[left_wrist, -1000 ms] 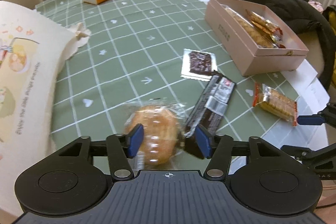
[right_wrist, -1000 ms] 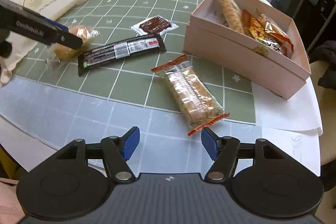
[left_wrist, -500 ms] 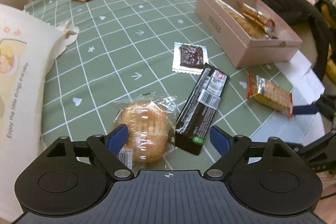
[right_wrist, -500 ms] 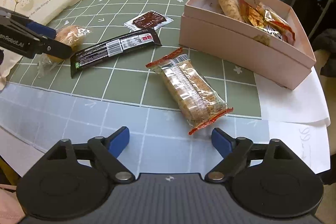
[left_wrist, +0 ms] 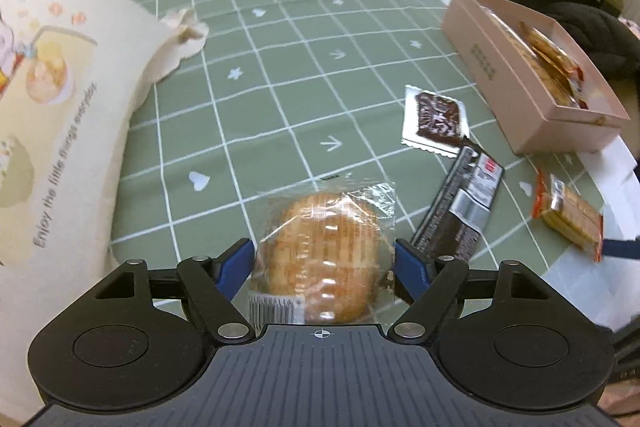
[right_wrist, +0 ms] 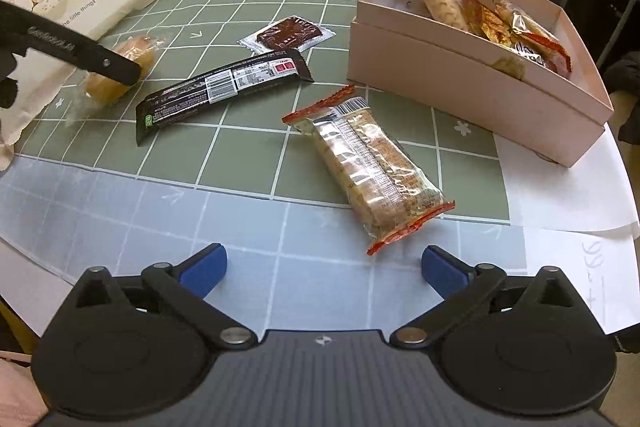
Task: Organize snacks
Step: 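Reach down and grasp the clear-wrapped round cake with the left tool, then grasp the silver-wrapped chocolate square with the right tool while the left holds the cake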
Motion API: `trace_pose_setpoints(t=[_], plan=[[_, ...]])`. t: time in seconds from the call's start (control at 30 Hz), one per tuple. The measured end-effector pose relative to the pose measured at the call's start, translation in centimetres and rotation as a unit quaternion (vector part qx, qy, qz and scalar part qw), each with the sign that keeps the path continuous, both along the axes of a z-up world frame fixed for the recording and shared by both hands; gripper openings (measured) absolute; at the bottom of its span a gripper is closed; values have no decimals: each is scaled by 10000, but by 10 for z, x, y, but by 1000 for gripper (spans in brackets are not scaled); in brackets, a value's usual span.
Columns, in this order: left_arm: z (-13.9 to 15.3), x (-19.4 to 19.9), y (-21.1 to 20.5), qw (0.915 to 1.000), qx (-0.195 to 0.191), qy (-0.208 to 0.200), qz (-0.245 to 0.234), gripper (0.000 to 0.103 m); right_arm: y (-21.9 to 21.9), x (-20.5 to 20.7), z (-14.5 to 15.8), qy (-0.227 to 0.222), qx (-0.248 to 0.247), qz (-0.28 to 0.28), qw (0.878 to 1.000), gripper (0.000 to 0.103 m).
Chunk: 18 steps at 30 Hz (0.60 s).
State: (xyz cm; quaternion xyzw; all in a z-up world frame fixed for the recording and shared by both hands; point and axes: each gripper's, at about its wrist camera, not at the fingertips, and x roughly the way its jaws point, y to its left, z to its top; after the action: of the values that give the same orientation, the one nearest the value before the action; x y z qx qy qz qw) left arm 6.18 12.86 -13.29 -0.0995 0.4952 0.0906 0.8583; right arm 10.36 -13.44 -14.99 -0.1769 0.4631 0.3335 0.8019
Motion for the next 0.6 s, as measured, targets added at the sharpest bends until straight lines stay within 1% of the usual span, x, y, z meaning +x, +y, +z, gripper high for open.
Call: trace_pose_setpoints(t=[0.1, 0.13, 0.17, 0.2, 0.27, 0.33, 0.4, 0.43, 0.47, 0.5, 0.6], plan=[[-7, 3, 3, 9997, -210, 19, 95, 80, -2, -1, 0, -45, 54, 4, 10000, 103], [-8, 2, 5, 9994, -300, -44, 173, 79, -3, -2, 0, -48, 68, -7, 10000, 103], [-7, 2, 6, 9991, -361, -88, 218, 74, -3, -2, 0, -47, 78, -20, 10000, 103], [-6, 1, 7, 9985, -470, -138, 264, 72, -3, -2, 0, -51, 88, -24, 9999, 103], [-3, -2, 8, 9974, -607, -214, 313, 71, -3, -1, 0, -45, 74, 7, 10000, 103], [4, -8, 6, 9970, -632, -302, 321, 71, -1, 2, 1, 58, -27, 116, 9999, 103], [10, -17, 5, 9961, -680, -380, 425, 70, 4, 8, 5, 257, -203, 211, 9992, 97], [14, -23, 5, 9945, -788, -440, 536, 70, 6, 10, 10, 327, -232, 171, 9990, 88], [17, -28, 6, 9929, -885, -504, 610, 69, 8, 12, 17, 329, -187, 124, 9992, 87], [20, -35, 6, 9907, -994, -588, 716, 69, 10, 14, 27, 260, -38, 86, 9996, 87], [26, -53, 8, 9839, -1309, -749, 957, 66, 22, 17, 59, -158, 602, -137, 9980, 87]])
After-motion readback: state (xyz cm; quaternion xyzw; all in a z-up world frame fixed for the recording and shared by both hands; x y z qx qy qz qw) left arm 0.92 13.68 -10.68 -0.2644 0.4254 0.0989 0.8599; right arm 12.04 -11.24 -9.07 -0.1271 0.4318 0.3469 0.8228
